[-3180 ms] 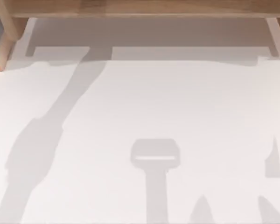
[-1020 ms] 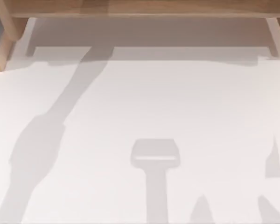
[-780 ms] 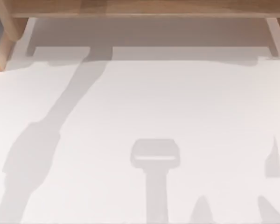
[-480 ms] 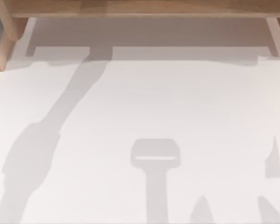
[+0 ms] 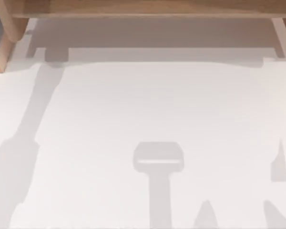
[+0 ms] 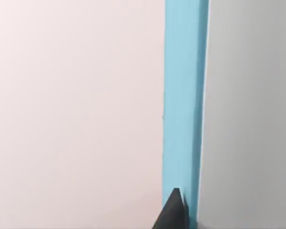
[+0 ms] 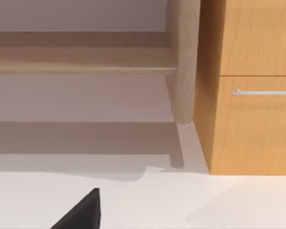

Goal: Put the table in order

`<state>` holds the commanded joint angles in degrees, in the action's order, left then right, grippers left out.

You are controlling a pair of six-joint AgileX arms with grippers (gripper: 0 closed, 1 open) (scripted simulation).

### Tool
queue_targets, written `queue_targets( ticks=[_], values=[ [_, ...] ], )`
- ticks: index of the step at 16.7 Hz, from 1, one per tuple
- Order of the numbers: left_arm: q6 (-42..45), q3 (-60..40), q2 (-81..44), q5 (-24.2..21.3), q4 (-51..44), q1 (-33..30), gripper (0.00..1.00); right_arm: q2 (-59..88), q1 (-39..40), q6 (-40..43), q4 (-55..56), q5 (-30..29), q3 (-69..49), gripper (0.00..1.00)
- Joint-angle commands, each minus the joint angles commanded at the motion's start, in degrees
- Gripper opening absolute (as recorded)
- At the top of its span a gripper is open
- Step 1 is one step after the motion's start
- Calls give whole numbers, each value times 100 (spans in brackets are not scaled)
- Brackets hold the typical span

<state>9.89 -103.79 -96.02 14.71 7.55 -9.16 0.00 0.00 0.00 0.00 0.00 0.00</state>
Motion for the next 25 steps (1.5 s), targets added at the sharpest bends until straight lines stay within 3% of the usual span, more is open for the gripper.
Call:
queue_targets(
  ticks=[9, 14, 18, 25],
  values=[
    [3040, 2992, 395, -1812, 1329, 3689, 0, 0, 0, 0, 0, 0, 0, 100],
    [5134, 4659, 152, -2890, 1548, 5032, 0, 0, 0, 0, 0, 0, 0, 100],
    [6693, 5397, -166, -3647, 1875, 5213, 0, 0, 0, 0, 0, 0, 0, 100],
    [8593, 5222, -919, -4416, 2779, 4175, 0, 0, 0, 0, 0, 0, 0, 100]
  ],
)
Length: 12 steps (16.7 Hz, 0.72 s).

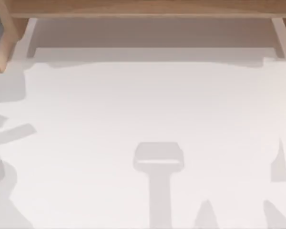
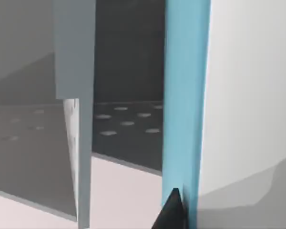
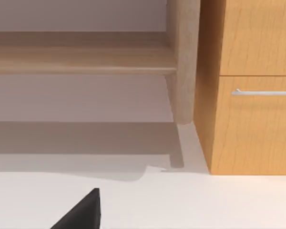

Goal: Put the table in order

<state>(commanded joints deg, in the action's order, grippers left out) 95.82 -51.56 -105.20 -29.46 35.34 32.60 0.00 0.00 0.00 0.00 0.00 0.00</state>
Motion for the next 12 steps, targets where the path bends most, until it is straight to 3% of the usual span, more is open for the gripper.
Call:
queue_targets(
  ticks=[4, 12],
  values=[
    [359, -182, -372, -74, 220, -375, 0, 0, 0, 0, 0, 0, 0, 100],
    [345, -357, -522, -12, 199, -422, 0, 0, 0, 0, 0, 0, 0, 100]
  ],
)
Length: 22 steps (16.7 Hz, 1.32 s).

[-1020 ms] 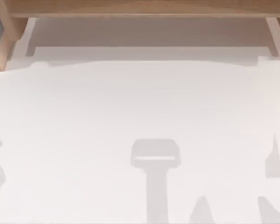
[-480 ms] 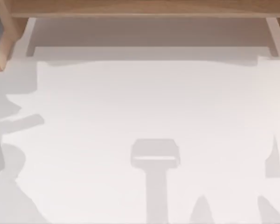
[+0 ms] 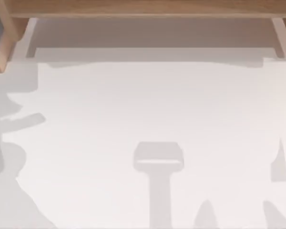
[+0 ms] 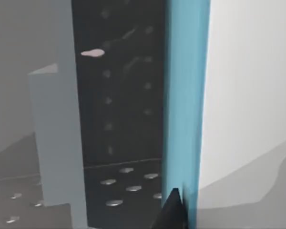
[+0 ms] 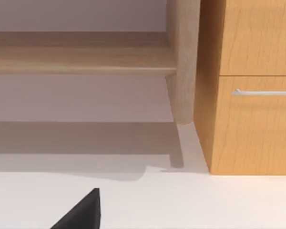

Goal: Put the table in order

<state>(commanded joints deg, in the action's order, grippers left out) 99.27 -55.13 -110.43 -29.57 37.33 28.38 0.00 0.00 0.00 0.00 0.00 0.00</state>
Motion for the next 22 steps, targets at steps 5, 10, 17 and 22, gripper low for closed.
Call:
queue_targets(
  ticks=[5, 10, 17, 22],
  values=[
    [-55, -436, -347, 128, -42, -160, 0, 0, 0, 0, 0, 0, 0, 100],
    [-65, -460, -373, 145, -50, -180, 8, 0, 0, 0, 0, 0, 0, 100],
    [-65, -460, -373, 145, -50, -180, 60, 0, 0, 0, 0, 0, 0, 100],
    [-65, -460, -373, 145, -50, -180, 98, 0, 0, 0, 0, 0, 0, 100]
  ],
)
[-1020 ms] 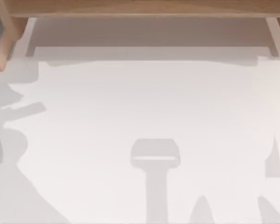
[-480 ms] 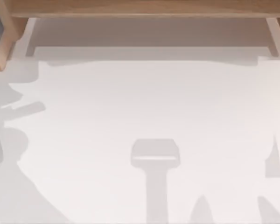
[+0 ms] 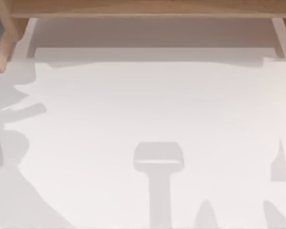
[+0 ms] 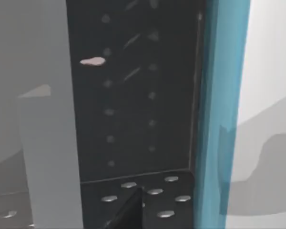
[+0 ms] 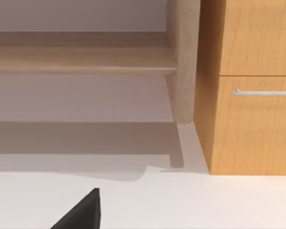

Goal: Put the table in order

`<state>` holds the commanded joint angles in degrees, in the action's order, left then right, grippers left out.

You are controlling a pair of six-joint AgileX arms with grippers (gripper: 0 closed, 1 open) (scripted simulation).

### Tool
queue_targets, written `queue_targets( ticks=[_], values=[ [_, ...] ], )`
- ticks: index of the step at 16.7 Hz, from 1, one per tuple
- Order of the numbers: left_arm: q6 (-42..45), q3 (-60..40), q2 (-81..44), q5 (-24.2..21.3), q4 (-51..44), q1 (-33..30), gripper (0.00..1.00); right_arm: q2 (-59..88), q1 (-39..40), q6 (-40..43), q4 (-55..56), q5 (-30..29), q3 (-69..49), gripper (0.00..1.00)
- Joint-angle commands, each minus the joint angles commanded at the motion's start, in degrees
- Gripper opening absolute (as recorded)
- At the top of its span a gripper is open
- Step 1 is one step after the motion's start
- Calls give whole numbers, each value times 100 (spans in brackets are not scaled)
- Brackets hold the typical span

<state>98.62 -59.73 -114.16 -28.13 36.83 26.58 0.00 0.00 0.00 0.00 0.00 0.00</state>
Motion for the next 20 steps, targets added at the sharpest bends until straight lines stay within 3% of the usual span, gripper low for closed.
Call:
queue_targets(
  ticks=[10, 20],
  values=[
    [0, 21, 24, -6, 7, 23, 100, 0, 0, 0, 0, 0, 0, 100],
    [143, 1106, 761, -371, 270, 417, 100, 0, 0, 0, 0, 0, 0, 100]
  ],
)
